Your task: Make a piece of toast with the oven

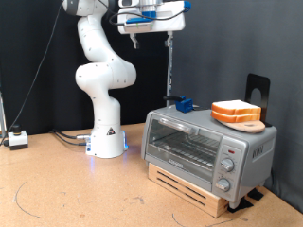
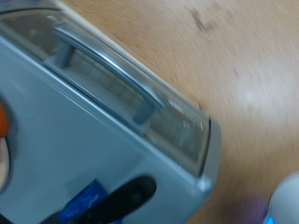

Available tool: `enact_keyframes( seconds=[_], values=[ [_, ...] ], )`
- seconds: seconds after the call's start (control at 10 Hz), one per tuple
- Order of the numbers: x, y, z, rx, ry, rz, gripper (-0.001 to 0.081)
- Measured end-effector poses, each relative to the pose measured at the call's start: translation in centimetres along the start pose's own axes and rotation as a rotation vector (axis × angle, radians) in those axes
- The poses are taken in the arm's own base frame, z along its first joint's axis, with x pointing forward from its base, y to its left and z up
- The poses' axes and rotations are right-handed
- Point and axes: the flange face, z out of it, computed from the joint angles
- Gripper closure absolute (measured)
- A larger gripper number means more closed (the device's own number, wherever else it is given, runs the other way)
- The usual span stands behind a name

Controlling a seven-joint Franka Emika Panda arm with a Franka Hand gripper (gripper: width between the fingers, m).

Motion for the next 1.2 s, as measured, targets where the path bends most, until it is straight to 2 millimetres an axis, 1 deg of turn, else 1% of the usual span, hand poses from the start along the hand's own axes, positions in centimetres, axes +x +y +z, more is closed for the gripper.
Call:
enact_keyframes(
  seconds=[0.1, 0.2, 0.3, 0.4, 0.5, 0.6, 0.9, 1.1, 1.2],
  values=[
    [0.8, -0.8, 1.2, -0.006, 0.008, -0.123, -0.0003],
    [1.0, -1.7, 1.8, -0.019, 0.012, -0.226, -0.0003],
    [1.0, -1.6, 1.8, -0.015, 0.001, -0.189, -0.0003],
    [1.0, -1.6, 1.9, 0.003, -0.035, -0.222, -0.0003],
    [1.4, -1.5, 2.1, 0.030, -0.073, -0.298, -0.0003],
    [2.2, -1.5, 2.8, 0.044, -0.092, -0.377, -0.0003],
    [4.4, -2.2, 6.4, -0.006, -0.095, -0.571, -0.0003],
    [5.5, -2.8, 8.9, -0.031, -0.109, -0.603, -0.0003],
    [5.8, -3.0, 9.6, -0.034, -0.110, -0.598, -0.0003]
  ],
)
